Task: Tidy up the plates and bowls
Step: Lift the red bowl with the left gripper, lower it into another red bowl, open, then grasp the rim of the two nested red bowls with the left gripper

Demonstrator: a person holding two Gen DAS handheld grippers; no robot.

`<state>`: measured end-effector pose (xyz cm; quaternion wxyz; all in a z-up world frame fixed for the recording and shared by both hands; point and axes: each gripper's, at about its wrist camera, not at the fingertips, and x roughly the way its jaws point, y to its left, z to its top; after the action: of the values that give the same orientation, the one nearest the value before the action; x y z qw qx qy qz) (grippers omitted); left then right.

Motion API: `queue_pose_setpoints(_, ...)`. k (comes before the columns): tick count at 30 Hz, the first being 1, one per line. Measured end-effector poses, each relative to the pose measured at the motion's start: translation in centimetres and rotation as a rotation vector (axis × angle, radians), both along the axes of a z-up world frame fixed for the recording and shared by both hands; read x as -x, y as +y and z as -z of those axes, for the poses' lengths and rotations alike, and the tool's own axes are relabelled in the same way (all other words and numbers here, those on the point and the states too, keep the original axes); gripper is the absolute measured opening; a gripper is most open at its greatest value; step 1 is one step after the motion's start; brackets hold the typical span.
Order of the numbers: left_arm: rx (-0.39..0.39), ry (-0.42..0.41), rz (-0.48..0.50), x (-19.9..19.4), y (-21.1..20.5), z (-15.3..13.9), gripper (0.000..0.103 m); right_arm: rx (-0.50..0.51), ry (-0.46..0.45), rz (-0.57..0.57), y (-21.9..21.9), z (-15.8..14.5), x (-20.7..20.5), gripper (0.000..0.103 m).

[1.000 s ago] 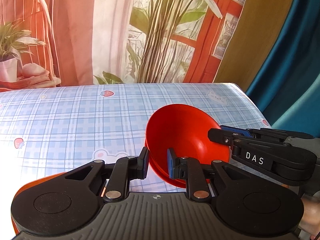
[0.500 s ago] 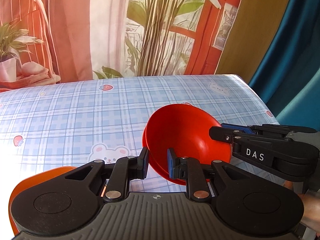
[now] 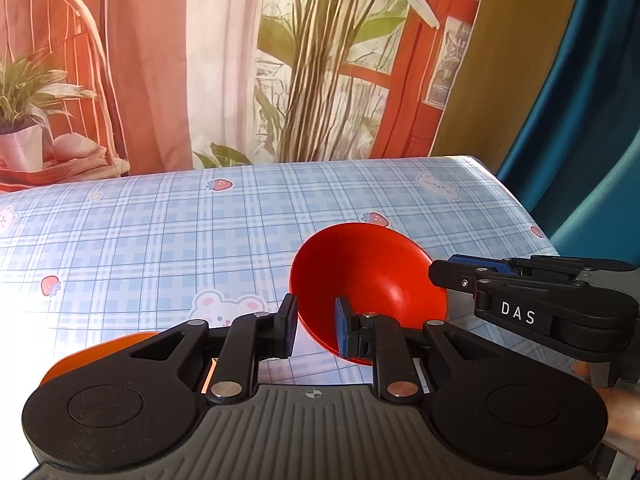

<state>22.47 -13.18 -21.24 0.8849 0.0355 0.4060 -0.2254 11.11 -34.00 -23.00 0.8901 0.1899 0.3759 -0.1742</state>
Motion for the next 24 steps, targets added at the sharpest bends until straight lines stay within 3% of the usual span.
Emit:
queue_pose_setpoints(4,-0.022,-0.02,-0.011,1.0,0.1,-0.8,0.024,0.006,-0.008,0.002,0.2,-0.8,0.9,0.014)
queue_pose_setpoints(7,-0.023,-0.035,-0.012,2.0,0.5,-1.5,0.039,0.009,-0.017,0.003,0.6,-1.5,1.8,0.014)
queue_pose_setpoints(16,-0.033,-0.069,0.01,5.4,1.7,-2.9,0.04,0.01,-0.042,0.002,2.3,-3.1,5.4,0.014)
queue_pose_setpoints(24,-0.002,-0.049,0.034,9.7,3.0,-2.1,0.04,-0.043,-0.045,0.02,4.2,-2.9,10.1,0.015)
